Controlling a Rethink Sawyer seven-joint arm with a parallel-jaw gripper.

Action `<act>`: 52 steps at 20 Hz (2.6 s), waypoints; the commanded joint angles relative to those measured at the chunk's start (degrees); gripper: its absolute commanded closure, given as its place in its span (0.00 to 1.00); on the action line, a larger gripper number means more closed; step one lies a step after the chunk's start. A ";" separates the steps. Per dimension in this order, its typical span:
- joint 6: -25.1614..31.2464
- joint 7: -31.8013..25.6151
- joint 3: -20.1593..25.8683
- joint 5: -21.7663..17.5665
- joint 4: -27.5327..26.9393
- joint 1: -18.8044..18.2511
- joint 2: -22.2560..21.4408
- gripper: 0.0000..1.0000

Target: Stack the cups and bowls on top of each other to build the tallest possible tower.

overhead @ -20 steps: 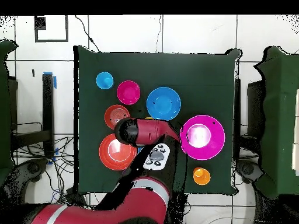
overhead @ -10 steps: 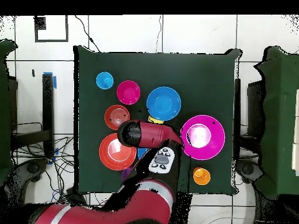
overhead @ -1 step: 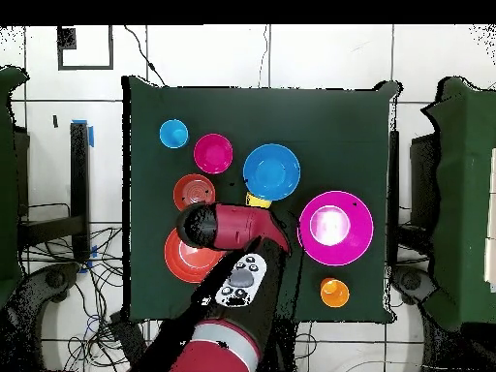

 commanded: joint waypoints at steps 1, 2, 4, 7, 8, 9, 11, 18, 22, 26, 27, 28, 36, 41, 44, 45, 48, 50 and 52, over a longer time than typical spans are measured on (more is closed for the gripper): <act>5.41 8.80 2.50 0.48 -2.66 1.15 1.82 0.00; 5.62 8.45 2.65 0.36 -2.82 1.18 1.57 0.00; 4.47 6.75 4.98 0.51 -3.06 -0.35 1.56 0.00; 1.98 5.13 7.74 0.63 -2.45 -2.77 2.30 0.00; 1.39 4.80 8.25 0.49 -2.45 -3.23 2.60 0.00; 1.12 4.53 8.60 0.36 -2.74 -3.72 3.02 0.00; 1.22 4.32 8.22 -0.31 -3.41 -3.65 3.35 0.00; 3.97 4.95 7.52 -0.29 -4.14 -2.81 2.84 0.00; 6.55 5.29 8.50 0.79 -3.49 -2.02 0.73 0.00; 10.46 7.90 4.67 0.46 -5.56 2.71 -1.32 0.00; 12.12 8.80 2.93 0.18 -6.61 4.14 -1.24 0.00; 13.97 9.53 0.97 -0.27 -7.64 5.48 -1.06 0.00; 15.48 5.87 0.05 -0.14 -0.77 5.55 -9.06 0.00; 13.12 -0.34 2.00 1.14 14.67 0.13 -22.86 0.00; 12.64 -4.12 1.96 0.21 18.49 -4.33 -27.48 0.00; 12.59 -5.38 1.92 -0.43 18.99 -5.82 -28.60 0.00; 12.23 -8.36 2.15 -2.71 19.27 -10.05 -30.86 0.00; 12.09 -10.25 2.97 -4.16 19.16 -13.12 -31.46 0.00; 10.85 -11.94 4.33 -5.62 19.04 -16.67 -31.02 0.00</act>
